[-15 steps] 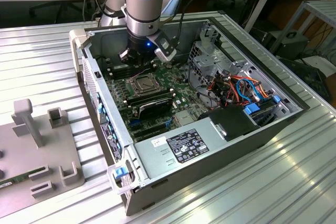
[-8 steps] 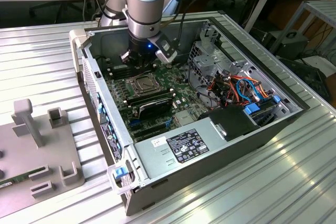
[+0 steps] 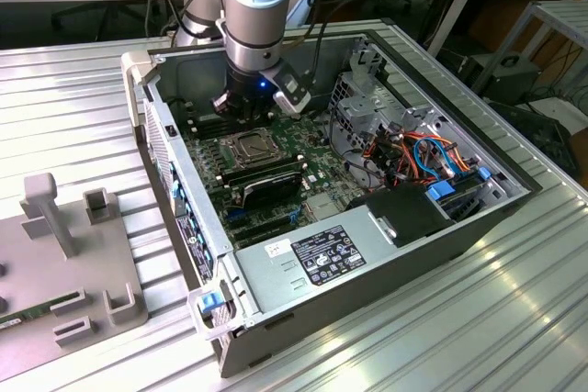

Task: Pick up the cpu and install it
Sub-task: 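Install the first cpu locking lever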

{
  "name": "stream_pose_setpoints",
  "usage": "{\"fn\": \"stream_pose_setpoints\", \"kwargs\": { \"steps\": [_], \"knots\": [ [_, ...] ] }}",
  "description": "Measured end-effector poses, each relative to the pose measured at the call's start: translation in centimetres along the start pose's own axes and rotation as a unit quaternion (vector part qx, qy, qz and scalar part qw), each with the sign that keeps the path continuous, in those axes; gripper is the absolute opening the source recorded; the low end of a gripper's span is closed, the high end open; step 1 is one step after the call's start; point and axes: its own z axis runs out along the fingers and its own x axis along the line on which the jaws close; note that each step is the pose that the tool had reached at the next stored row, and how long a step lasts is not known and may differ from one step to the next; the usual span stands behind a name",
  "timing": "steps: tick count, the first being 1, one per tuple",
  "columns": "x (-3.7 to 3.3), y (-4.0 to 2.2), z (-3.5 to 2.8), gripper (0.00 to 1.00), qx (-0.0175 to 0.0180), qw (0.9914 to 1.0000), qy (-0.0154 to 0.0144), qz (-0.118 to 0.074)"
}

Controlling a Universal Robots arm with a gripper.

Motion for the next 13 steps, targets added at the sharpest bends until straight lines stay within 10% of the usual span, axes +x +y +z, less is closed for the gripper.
{"fn": "stream_pose_setpoints", "kwargs": {
  "steps": [13],
  "knots": [
    [-0.15, -0.03, 0.34, 0.11, 0.0001, 1.00000, 0.0001, 0.000]
  ]
}}
